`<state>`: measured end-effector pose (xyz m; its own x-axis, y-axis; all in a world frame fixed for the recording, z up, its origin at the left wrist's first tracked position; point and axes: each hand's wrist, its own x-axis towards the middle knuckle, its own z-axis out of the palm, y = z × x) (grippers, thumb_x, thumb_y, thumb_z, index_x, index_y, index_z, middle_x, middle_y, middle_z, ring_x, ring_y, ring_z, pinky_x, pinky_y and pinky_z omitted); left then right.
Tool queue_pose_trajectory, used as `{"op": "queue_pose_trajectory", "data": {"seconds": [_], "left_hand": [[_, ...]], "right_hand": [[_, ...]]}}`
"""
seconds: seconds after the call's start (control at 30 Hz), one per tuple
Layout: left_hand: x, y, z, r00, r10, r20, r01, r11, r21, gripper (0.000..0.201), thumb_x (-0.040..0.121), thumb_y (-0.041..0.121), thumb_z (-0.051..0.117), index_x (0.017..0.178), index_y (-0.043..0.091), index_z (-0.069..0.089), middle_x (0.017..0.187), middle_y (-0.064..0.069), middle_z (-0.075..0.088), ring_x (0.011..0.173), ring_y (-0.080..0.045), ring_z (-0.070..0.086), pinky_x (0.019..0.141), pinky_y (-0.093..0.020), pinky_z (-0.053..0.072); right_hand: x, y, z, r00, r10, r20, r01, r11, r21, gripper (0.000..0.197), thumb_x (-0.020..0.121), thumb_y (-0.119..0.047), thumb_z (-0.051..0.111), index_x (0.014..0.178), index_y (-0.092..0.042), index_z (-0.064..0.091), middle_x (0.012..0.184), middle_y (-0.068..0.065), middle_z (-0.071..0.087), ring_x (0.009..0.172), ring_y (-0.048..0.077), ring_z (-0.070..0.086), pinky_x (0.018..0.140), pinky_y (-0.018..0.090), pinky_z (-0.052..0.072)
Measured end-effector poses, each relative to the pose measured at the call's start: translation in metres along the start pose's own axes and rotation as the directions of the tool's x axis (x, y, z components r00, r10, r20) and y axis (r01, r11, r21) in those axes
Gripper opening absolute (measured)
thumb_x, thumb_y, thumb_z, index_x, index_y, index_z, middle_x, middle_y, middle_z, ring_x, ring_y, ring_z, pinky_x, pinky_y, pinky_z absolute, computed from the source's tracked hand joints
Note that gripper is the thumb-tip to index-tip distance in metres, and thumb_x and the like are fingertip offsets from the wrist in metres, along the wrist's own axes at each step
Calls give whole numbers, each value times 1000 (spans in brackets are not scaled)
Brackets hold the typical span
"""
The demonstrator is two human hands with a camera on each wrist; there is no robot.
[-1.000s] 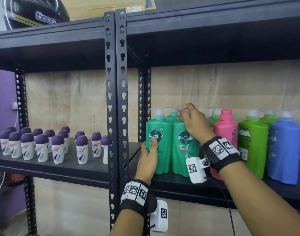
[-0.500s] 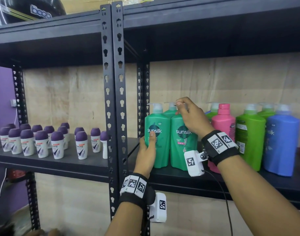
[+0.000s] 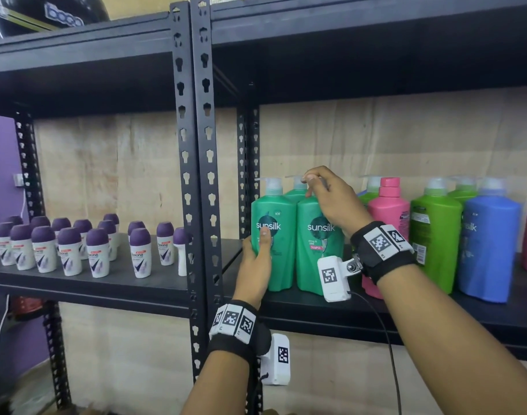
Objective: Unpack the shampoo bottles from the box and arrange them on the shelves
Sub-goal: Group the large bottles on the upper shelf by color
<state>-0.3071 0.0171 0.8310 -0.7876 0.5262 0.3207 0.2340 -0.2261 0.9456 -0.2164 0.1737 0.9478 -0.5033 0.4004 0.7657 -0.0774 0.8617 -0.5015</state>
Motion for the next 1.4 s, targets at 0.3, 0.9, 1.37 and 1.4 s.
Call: {"op": "queue_pose_trajectory", "data": {"seconds": [0.3,0.9,1.37,1.4], "left_hand": [[1,-2,-1,1000,1,6,-1,1000,8,89,67,102,40,136,46,37,136,18,55,122,-8,57,108,-38,43],[7,-12,5,930,146,-336,-113,987,117,80,81,53,80,140,38,28,139,-6,59,129,-35,56,112,-63,37],[7,-16,1,922,214,-324,-172,973,153,79,83,54,78,142,32,30,137,-7,59,128,-31,56,108,-56,44],[7,-16,1,922,212,-325,-169,973,154,80,83,55,78,142,33,30,136,-7,59,128,-31,55,108,-56,44]], "right_hand": [[-4,3,1,999,-2,-39,3,1000,14,19,104,-48,44,110,-39,59,88,-11,70,74,3,59,71,31,43],[-3,15,36,954,236,-186,-255,963,-88,56,101,-58,48,125,-8,59,130,14,49,120,32,53,101,35,37],[23,23,66,932,300,-205,-321,944,-78,58,100,-55,53,132,-8,57,138,17,44,125,35,53,108,36,39],[24,24,68,930,299,-214,-319,945,-68,56,99,-55,55,131,-8,58,137,17,45,123,34,54,107,34,39]]}}
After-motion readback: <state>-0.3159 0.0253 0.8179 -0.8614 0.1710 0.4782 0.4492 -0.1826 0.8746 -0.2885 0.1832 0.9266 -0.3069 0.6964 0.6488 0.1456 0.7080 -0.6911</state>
